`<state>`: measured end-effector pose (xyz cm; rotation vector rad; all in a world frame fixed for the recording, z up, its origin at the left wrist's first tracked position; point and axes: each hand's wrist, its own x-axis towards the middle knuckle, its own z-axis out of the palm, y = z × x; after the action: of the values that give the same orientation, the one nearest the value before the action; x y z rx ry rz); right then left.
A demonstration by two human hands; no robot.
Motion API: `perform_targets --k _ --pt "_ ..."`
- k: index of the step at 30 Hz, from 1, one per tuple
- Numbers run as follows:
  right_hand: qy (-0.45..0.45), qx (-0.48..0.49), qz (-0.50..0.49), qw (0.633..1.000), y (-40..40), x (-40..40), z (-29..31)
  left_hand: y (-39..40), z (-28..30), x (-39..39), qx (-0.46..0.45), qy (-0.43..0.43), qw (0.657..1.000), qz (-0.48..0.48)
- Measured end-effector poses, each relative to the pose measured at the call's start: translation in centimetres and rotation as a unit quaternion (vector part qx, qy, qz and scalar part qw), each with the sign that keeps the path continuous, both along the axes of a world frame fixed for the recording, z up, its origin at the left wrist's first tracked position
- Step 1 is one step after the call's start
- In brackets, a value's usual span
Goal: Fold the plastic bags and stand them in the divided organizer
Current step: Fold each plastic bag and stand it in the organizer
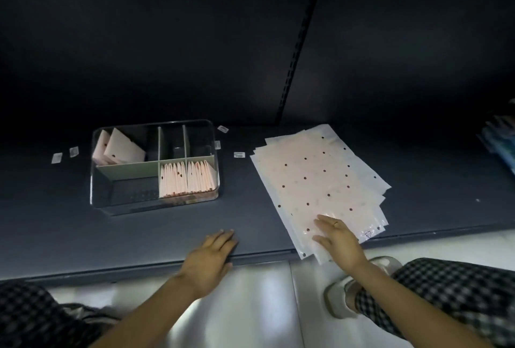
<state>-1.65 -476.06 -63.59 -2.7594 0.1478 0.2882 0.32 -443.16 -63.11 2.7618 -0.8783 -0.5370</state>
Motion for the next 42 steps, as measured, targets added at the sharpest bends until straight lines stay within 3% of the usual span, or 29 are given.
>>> perform_targets --k 3,7,10,13,18,21,24,27,31,37,42 --pt "-0.015 -0.023 -0.023 0.999 -0.6 0.7 0.3 -0.2 0.6 -1.0 0.025 -0.057 0.998 -0.020" --pt "0.050 -0.053 -0.067 0.995 -2.4 1.1 0.0 -0.1 -0.9 -1.1 0.022 -0.022 0.999 -0.010" --pt "-0.027 -0.039 -0.081 0.996 -2.5 0.7 -0.5 -0.2 -1.6 -1.1 0.030 -0.012 0.999 0.006" --pt "-0.038 -0.059 -0.074 0.995 -1.9 0.8 -0.3 -0.7 -1.4 -1.3 0.032 0.008 0.999 0.023" --pt "-0.019 0.038 -0.011 0.999 0.6 1.0 0.7 -2.3 -0.4 -1.5 -0.056 0.023 0.998 0.026" --pt "0.001 0.103 0.027 0.994 3.7 1.2 1.4 -4.1 0.1 -2.2 -0.145 0.098 0.981 0.080" --pt "0.019 0.132 0.057 0.989 6.4 0.9 1.6 -5.8 0.7 -2.7 -0.320 0.208 0.882 0.277" --pt "0.038 0.165 0.080 0.982 7.9 0.6 1.8 -6.1 1.1 -2.7 -0.408 0.273 0.789 0.369" --pt "0.078 0.223 0.085 0.968 7.9 0.4 2.2 -5.1 1.4 -2.6 -0.399 0.320 0.761 0.400" --pt "0.141 0.298 0.015 0.944 4.8 0.2 3.3 -4.2 3.6 -1.4 -0.457 0.526 0.561 0.446" --pt "0.135 0.275 -0.110 0.946 1.2 -0.7 3.7 -4.5 5.3 -0.6 -0.542 0.591 0.338 0.493"
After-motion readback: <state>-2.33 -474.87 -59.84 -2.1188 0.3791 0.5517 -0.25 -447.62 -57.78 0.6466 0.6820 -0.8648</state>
